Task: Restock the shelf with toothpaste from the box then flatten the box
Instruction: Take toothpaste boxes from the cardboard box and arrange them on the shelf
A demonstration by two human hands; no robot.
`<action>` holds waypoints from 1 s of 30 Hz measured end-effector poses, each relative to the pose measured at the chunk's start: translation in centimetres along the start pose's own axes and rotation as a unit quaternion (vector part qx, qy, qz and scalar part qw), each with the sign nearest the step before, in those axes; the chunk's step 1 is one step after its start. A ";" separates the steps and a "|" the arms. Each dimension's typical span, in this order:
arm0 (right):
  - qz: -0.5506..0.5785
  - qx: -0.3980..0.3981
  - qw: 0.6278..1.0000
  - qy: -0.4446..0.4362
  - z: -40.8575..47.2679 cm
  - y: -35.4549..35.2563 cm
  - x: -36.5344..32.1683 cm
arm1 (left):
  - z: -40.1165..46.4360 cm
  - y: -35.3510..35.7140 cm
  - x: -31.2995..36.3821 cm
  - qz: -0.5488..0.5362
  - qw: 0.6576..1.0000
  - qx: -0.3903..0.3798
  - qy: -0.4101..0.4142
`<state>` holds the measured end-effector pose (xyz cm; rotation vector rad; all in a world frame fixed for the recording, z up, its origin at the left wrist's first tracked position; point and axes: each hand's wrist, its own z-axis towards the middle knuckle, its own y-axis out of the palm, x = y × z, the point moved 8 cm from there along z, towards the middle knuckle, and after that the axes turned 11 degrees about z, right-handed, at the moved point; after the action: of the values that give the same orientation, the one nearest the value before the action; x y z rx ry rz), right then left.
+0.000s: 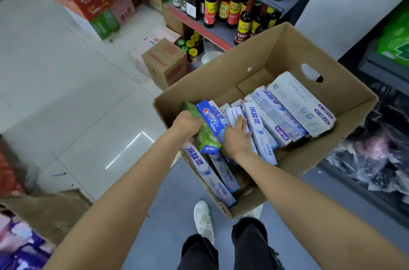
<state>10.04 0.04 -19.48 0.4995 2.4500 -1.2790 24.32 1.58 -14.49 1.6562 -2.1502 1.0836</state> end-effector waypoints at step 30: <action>0.618 0.338 0.708 -0.051 -25.8 -46.3 39.9 | -28.3 44.8 37.9 -0.226 0.853 -0.408 0.235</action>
<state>-49.40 2.80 9.86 1.7593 0.8700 -1.3149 -36.38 -3.70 8.60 1.2029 -1.4534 0.2899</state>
